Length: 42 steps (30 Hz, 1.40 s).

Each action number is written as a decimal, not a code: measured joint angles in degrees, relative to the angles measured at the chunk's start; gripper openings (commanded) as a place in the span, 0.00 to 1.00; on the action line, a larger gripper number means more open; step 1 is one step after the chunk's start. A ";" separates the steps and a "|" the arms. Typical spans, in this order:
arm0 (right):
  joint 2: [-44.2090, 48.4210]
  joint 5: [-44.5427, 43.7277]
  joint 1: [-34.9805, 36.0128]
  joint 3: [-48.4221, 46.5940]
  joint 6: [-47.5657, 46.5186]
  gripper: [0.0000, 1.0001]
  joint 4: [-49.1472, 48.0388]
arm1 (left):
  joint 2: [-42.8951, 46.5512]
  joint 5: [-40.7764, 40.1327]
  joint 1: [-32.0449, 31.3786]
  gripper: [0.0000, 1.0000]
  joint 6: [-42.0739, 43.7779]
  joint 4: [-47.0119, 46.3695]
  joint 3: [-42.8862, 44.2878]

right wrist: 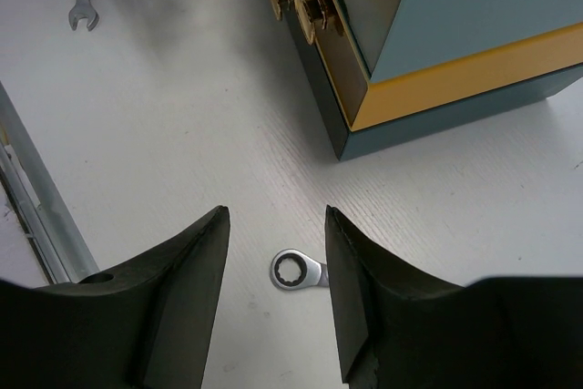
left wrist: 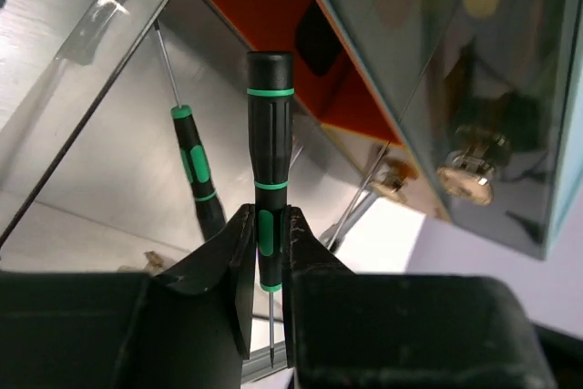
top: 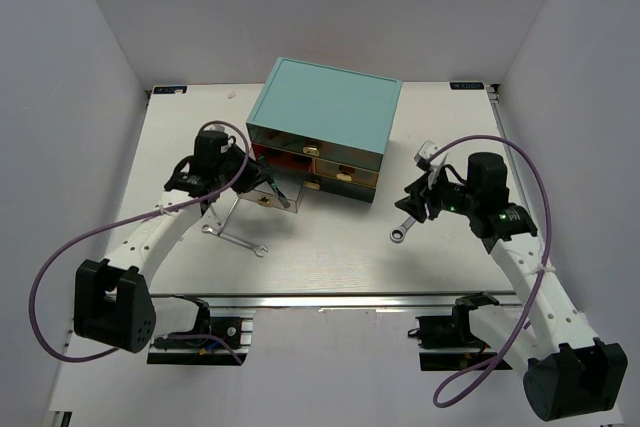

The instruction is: Sort the tools into containers

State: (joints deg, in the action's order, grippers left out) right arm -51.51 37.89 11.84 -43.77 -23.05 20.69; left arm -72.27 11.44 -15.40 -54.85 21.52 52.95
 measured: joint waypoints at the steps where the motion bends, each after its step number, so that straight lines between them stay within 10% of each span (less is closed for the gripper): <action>1: 0.48 0.00 0.00 0.00 0.04 0.52 0.00 | -0.02 -0.04 0.00 0.07 -1.88 -0.96 -0.66; 6: 2.47 0.02 0.00 0.28 0.22 0.52 -0.02 | -0.09 -0.07 0.02 0.42 -8.33 -5.97 -1.11; 9: 2.84 0.00 0.00 0.48 0.24 0.52 0.02 | -0.70 0.07 0.00 0.39 -10.69 -7.43 -0.72; 15: 2.84 0.00 0.00 0.50 0.24 0.52 0.07 | -0.04 -2.62 0.02 0.00 -10.40 -3.39 2.62; 20: 3.48 0.04 0.00 0.90 0.20 0.52 0.02 | 5.33 -9.62 2.60 0.00 -5.79 3.89 4.48; 26: 3.61 0.20 0.00 1.62 0.13 0.52 0.09 | 2.54 -14.69 14.51 0.45 3.45 7.39 4.07; 42: 3.67 -0.48 0.00 2.43 -0.11 0.53 -0.04 | -35.06 -21.64 15.39 0.52 15.85 7.43 19.67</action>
State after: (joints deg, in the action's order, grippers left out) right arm -47.83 37.41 11.84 -41.34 -23.16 20.64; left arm -107.33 -10.20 -0.01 -39.00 28.95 72.62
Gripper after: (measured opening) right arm 0.528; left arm 0.510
